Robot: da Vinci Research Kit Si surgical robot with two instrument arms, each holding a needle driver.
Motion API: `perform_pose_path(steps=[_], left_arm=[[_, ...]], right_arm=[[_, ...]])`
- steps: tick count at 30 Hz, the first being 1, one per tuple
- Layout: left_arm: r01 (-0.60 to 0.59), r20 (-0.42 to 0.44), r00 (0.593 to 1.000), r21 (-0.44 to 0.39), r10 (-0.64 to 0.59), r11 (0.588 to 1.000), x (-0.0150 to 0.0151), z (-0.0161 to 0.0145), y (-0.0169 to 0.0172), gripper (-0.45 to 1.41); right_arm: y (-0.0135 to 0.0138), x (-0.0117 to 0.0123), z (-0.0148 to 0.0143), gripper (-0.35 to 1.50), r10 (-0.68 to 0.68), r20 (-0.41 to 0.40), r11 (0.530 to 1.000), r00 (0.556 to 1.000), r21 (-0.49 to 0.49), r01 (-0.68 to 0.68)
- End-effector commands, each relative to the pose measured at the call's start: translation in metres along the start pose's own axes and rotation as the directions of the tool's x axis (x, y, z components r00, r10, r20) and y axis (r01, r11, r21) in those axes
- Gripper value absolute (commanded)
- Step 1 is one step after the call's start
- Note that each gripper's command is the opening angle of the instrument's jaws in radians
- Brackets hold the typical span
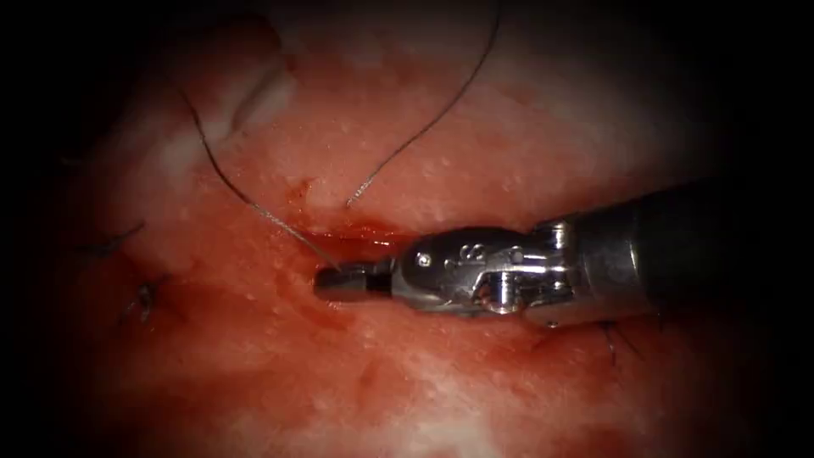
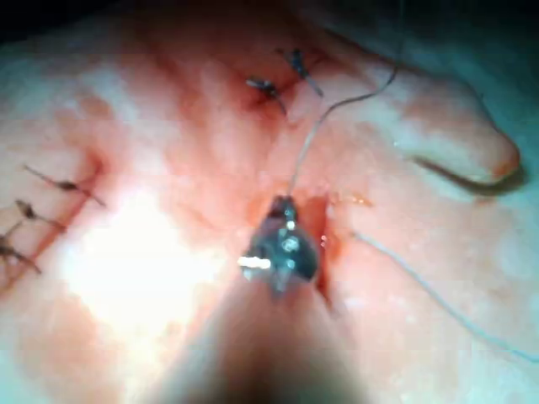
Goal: Wound Closure
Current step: Pull the suture through the cut with the right tool.
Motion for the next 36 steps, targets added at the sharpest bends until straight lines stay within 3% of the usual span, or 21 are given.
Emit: perform_pose_path(steps=[1,6,10,15,17,18,19,20,21,22,23,33,36], left_arm=[[-0.002,-0.001,1.000,-0.001,0.002,1.000,-0.0005,0.0007,-0.0002,-0.45],[-0.014,0.000,1.000,-0.005,0.014,1.000,-0.0019,0.0019,-0.0004,-0.45],[-0.024,0.010,1.000,-0.031,0.025,0.999,-0.0029,0.0022,0.0000,-0.45],[-0.024,0.021,0.999,-0.052,0.025,0.998,-0.0034,0.0024,0.0004,-0.45],[-0.024,0.021,0.999,-0.054,0.025,0.998,-0.0034,0.0024,0.0005,-0.45],[-0.024,0.020,0.999,-0.054,0.025,0.998,-0.0034,0.0023,0.0005,-0.45],[-0.024,0.020,0.999,-0.054,0.025,0.998,-0.0034,0.0023,0.0005,-0.45],[-0.024,0.023,0.999,-0.058,0.026,0.998,-0.0034,0.0021,0.0005,-0.45],[-0.024,0.022,0.999,-0.060,0.025,0.998,-0.0033,0.0019,0.0005,-0.45],[-0.024,0.022,0.999,-0.060,0.025,0.998,-0.0033,0.0019,0.0005,-0.45],[-0.022,0.023,0.999,-0.068,0.024,0.997,-0.0032,0.0013,0.0004,-0.45],[-0.018,0.028,0.999,-0.056,0.020,0.998,-0.0027,-0.0002,0.0001,-0.45],[-0.019,0.029,0.999,-0.053,0.020,0.998,-0.0028,0.0001,0.0001,-0.45]], right_arm=[[-0.0005,-0.0004,0.0003,-0.35,0.011,0.000,1.000,1.000,0.003,-0.011],[-0.0052,0.0008,-0.0022,-0.35,0.032,-0.001,0.998,0.999,0.063,-0.032],[-0.0107,0.0052,-0.0032,-0.35,0.032,-0.008,0.992,0.999,0.121,-0.031],[-0.0144,0.0084,-0.0022,-0.35,0.021,-0.034,0.984,0.999,0.178,-0.014],[-0.0143,0.0088,-0.0020,-0.35,0.019,-0.039,0.984,0.999,0.180,-0.012],[-0.0141,0.0089,-0.0021,-0.11,0.015,-0.040,0.987,0.999,0.163,-0.008],[-0.0141,0.0089,-0.0021,-0.11,0.015,-0.040,0.987,0.999,0.163,-0.008],[-0.0134,0.0088,-0.0024,0.63,-0.009,-0.042,0.993,0.999,0.119,0.014],[-0.0129,0.0088,-0.0027,0.84,-0.017,-0.042,0.995,0.999,0.100,0.021],[-0.0129,0.0088,-0.0027,0.84,-0.017,-0.042,0.995,0.999,0.100,0.021],[-0.0118,0.0085,-0.0034,1.13,-0.049,-0.042,0.997,0.998,0.060,0.052],[-0.0065,0.0052,-0.0052,1.16,-0.079,-0.022,0.996,0.997,-0.050,0.078],[-0.0025,0.0036,-0.0037,1.10,-0.073,-0.010,0.992,0.997,-0.103,0.071]])
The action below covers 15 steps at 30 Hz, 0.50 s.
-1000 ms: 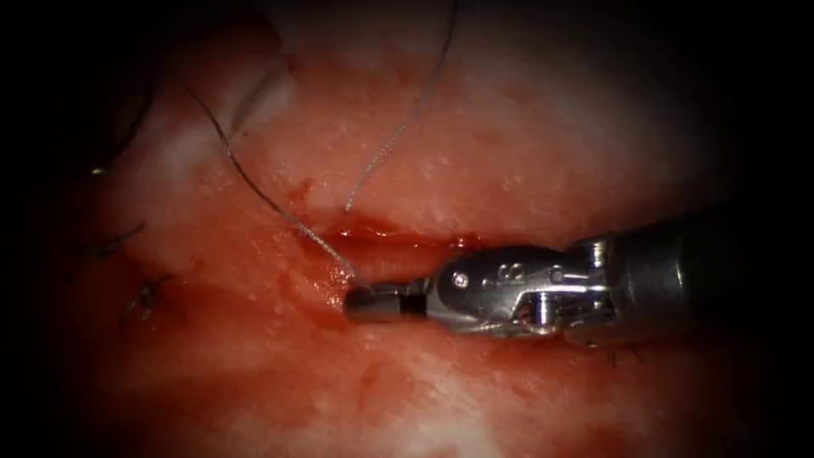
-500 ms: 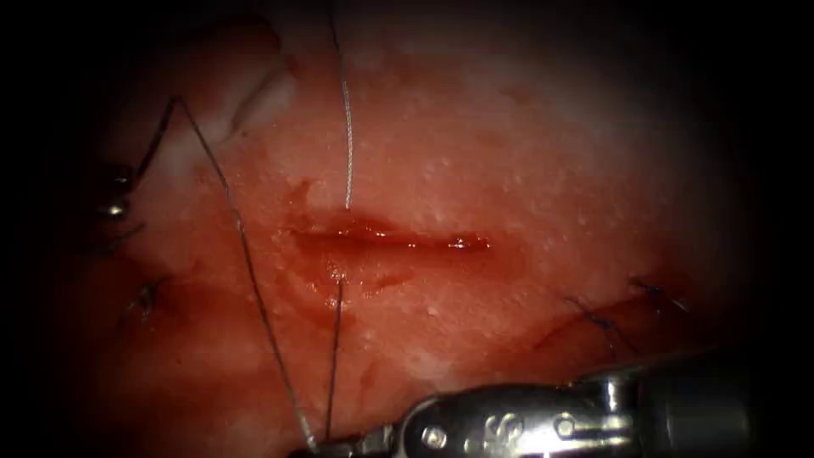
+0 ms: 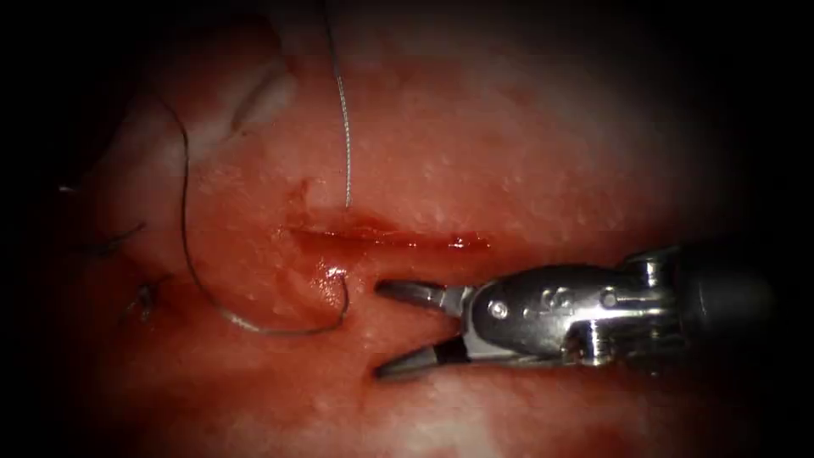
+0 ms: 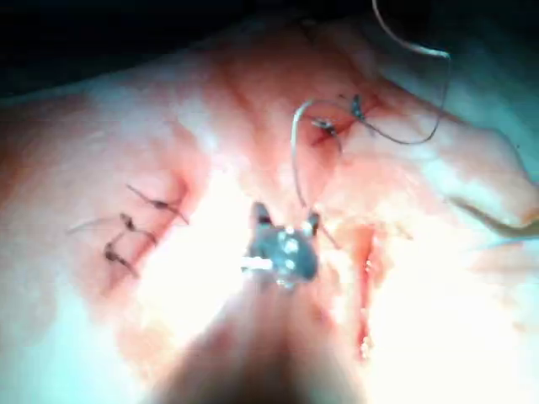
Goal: Wound Closure
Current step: Pull the suture through the cut with the right tool.
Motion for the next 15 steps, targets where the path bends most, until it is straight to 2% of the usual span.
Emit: perform_pose_path(steps=[1,4,6,8,9,10,11,12,13,15], left_arm=[[-0.001,0.000,1.000,0.000,0.001,1.000,-0.0006,0.0007,-0.0002,-0.45],[0.000,0.002,1.000,0.004,0.000,1.000,-0.0011,0.0011,-0.0004,-0.45],[0.004,0.002,1.000,0.004,-0.004,1.000,-0.0013,0.0012,-0.0005,-0.45],[0.002,0.003,1.000,0.004,-0.002,1.000,-0.0016,0.0013,-0.0006,-0.45],[0.002,0.003,1.000,0.004,-0.002,1.000,-0.0016,0.0013,-0.0007,-0.45],[0.002,0.003,1.000,0.004,-0.002,1.000,-0.0016,0.0013,-0.0007,-0.45],[0.002,0.003,1.000,0.004,-0.002,1.000,-0.0016,0.0013,-0.0007,-0.45],[0.002,0.003,1.000,0.004,-0.002,1.000,-0.0016,0.0013,-0.0007,-0.45],[0.002,0.003,1.000,0.004,-0.002,1.000,-0.0016,0.0013,-0.0007,-0.45],[0.002,0.003,1.000,0.004,-0.002,1.000,-0.0016,0.0012,-0.0007,-0.45]], right_arm=[[0.0011,-0.0010,0.0017,1.10,0.002,0.002,1.000,1.000,-0.004,-0.002],[0.0026,-0.0029,0.0047,1.08,-0.010,0.004,1.000,1.000,0.012,0.010],[0.0025,-0.0034,0.0056,1.05,-0.016,0.003,1.000,1.000,0.026,0.016],[0.0020,-0.0037,0.0064,0.91,-0.025,0.000,0.998,1.000,0.050,0.025],[0.0018,-0.0036,0.0065,0.79,-0.026,-0.004,0.998,1.000,0.058,0.027],[0.0014,-0.0034,0.0065,0.42,-0.029,-0.008,0.997,1.000,0.078,0.029],[0.0012,-0.0033,0.0064,-0.20,-0.029,-0.011,0.995,1.000,0.090,0.030],[0.0012,-0.0033,0.0064,-0.20,-0.029,-0.011,0.995,1.000,0.090,0.030],[0.0010,-0.0032,0.0058,-0.35,-0.030,-0.015,0.994,0.999,0.107,0.031],[0.0007,-0.0031,0.0049,-0.35,-0.038,-0.004,0.991,0.999,0.125,0.038]])
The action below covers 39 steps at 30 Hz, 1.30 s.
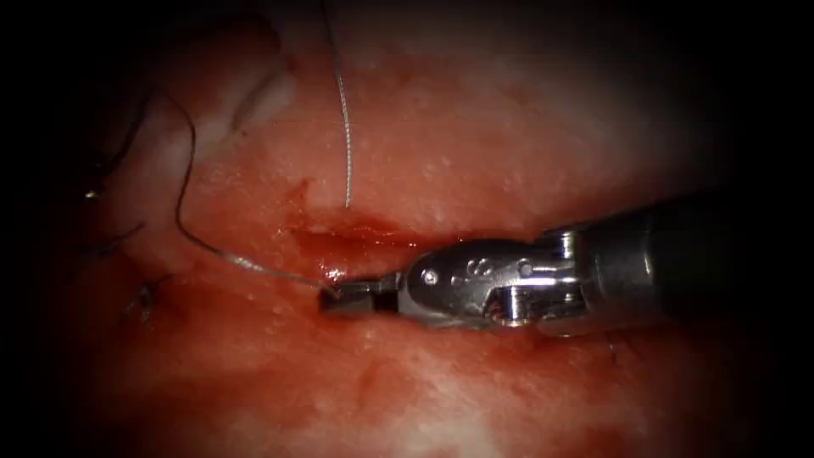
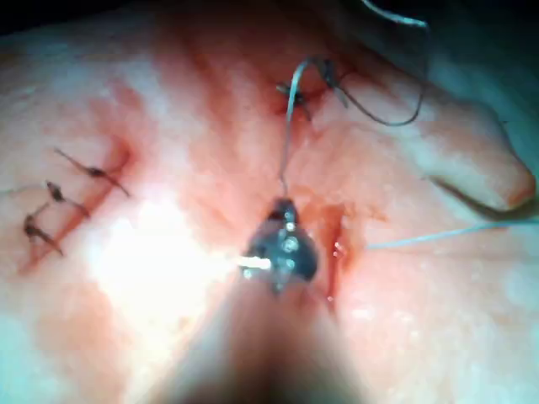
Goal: Wound Closure
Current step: Pull the suture through the cut with the right tool.
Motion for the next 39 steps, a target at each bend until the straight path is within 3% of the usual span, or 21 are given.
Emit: perform_pose_path(steps=[1,10,16,17,18,19,20,21,23,30,39], left_arm=[[0.006,-0.001,1.000,-0.002,-0.006,1.000,-0.0005,0.0006,-0.0002,-0.45],[0.010,0.000,1.000,-0.002,-0.010,1.000,-0.0007,0.0005,-0.0003,-0.45],[0.009,0.000,1.000,-0.002,-0.009,1.000,-0.0008,0.0005,-0.0003,-0.45],[0.009,0.000,1.000,-0.003,-0.009,1.000,-0.0008,0.0005,-0.0003,-0.45],[0.009,0.000,1.000,-0.003,-0.009,1.000,-0.0008,0.0004,-0.0003,-0.45],[0.009,0.000,1.000,-0.003,-0.009,1.000,-0.0008,0.0004,-0.0003,-0.45],[0.009,0.000,1.000,-0.003,-0.009,1.000,-0.0008,0.0004,-0.0004,-0.45],[0.009,0.000,1.000,-0.004,-0.009,1.000,-0.0008,0.0004,-0.0004,-0.45],[0.009,0.000,1.000,-0.004,-0.009,1.000,-0.0008,0.0003,-0.0004,-0.45],[0.009,0.007,1.000,0.003,-0.009,1.000,-0.0010,-0.0006,-0.0007,-0.45],[0.008,0.009,1.000,0.010,-0.008,1.000,-0.0012,-0.0003,-0.0008,-0.45]], right_arm=[[-0.0008,-0.0001,0.0000,-0.35,0.011,0.011,1.000,1.000,0.007,-0.011],[-0.0103,0.0032,-0.0021,-0.35,0.049,0.020,0.988,0.999,0.145,-0.052],[-0.0137,0.0064,-0.0020,-0.35,0.059,-0.044,0.972,0.997,0.229,-0.047],[-0.0137,0.0067,-0.0020,-0.35,0.057,-0.049,0.970,0.997,0.238,-0.044],[-0.0134,0.0071,-0.0022,-0.15,0.056,-0.052,0.976,0.997,0.214,-0.044],[-0.0134,0.0071,-0.0022,-0.15,0.056,-0.052,0.976,0.997,0.214,-0.044],[-0.0127,0.0075,-0.0027,0.62,0.037,-0.057,0.986,0.998,0.161,-0.027],[-0.0123,0.0076,-0.0031,0.96,0.026,-0.058,0.991,0.998,0.135,-0.017],[-0.0111,0.0075,-0.0040,1.16,-0.015,-0.057,0.997,0.998,0.079,0.020],[-0.0069,0.0048,-0.0057,1.23,-0.077,0.010,0.996,0.997,-0.038,0.077],[-0.0011,0.0034,-0.0015,1.16,-0.077,0.036,0.989,0.996,-0.122,0.081]])
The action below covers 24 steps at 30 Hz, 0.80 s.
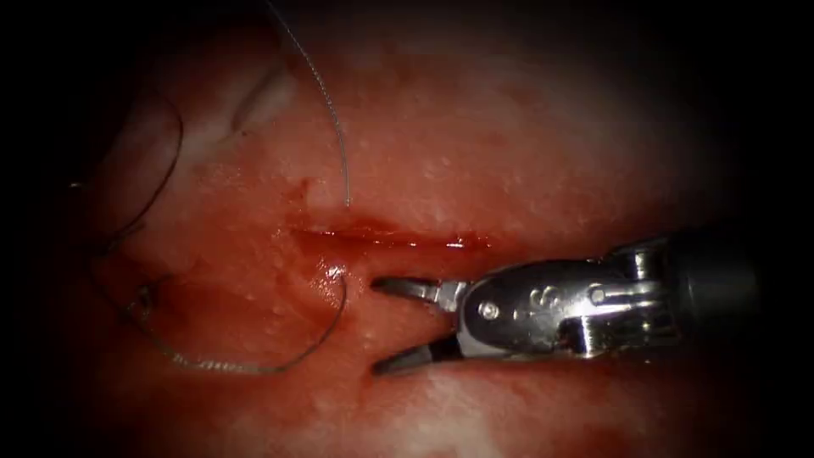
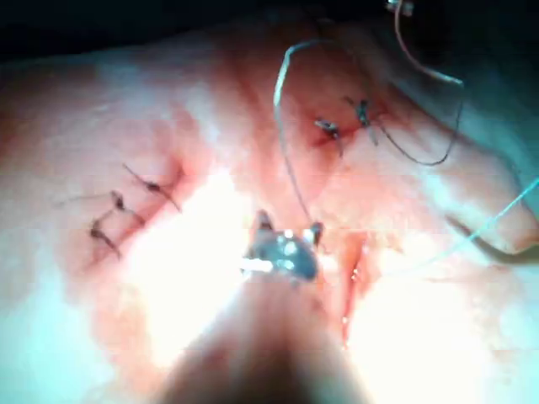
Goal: Wound Closure
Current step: Pull the suture through the cut with the right tool.
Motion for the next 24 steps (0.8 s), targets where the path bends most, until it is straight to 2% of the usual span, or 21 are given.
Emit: perform_pose_path(steps=[1,2,3,6,7,10,15,18,21,24], left_arm=[[0.000,0.000,1.000,-0.001,0.000,1.000,-0.0005,0.0007,-0.0002,-0.45],[0.000,0.000,1.000,-0.001,0.000,1.000,-0.0005,0.0007,-0.0002,-0.45],[0.000,0.000,1.000,-0.001,0.000,1.000,-0.0005,0.0006,-0.0002,-0.45],[0.000,0.000,1.000,-0.001,0.000,1.000,-0.0005,0.0006,-0.0002,-0.45],[0.000,0.000,1.000,-0.001,0.000,1.000,-0.0005,0.0006,-0.0002,-0.45],[0.000,0.000,1.000,-0.001,0.000,1.000,-0.0005,0.0006,-0.0002,-0.45],[0.005,0.000,1.000,-0.001,-0.005,1.000,-0.0005,0.0006,-0.0002,-0.45],[0.005,0.000,1.000,-0.001,-0.005,1.000,-0.0006,0.0007,-0.0002,-0.45],[0.005,0.000,1.000,-0.001,-0.005,1.000,-0.0006,0.0007,-0.0002,-0.45],[0.004,0.000,1.000,-0.001,-0.004,1.000,-0.0007,0.0007,-0.0002,-0.45]], right_arm=[[0.0004,-0.0002,0.0021,1.13,-0.001,-0.006,1.000,1.000,0.008,0.001],[0.0004,-0.0002,0.0021,1.13,-0.001,-0.006,1.000,1.000,0.008,0.001],[0.0004,-0.0005,0.0034,0.88,-0.006,-0.017,0.999,1.000,0.037,0.006],[-0.0003,-0.0009,0.0046,0.34,-0.019,-0.024,0.998,1.000,0.065,0.020],[-0.0009,-0.0014,0.0046,-0.35,-0.031,-0.025,0.993,0.999,0.112,0.034],[-0.0017,-0.0022,0.0032,-0.35,-0.014,0.020,0.992,1.000,0.127,0.012],[-0.0040,-0.0019,0.0008,-0.35,0.029,0.023,0.989,0.999,0.147,-0.032],[-0.0063,-0.0003,0.0002,-0.35,0.027,0.017,0.985,1.000,0.170,-0.029],[-0.0074,0.0006,0.0000,-0.35,0.023,0.013,0.983,1.000,0.181,-0.025],[-0.0102,0.0036,-0.0004,-0.35,0.023,0.003,0.977,1.000,0.212,-0.023]])
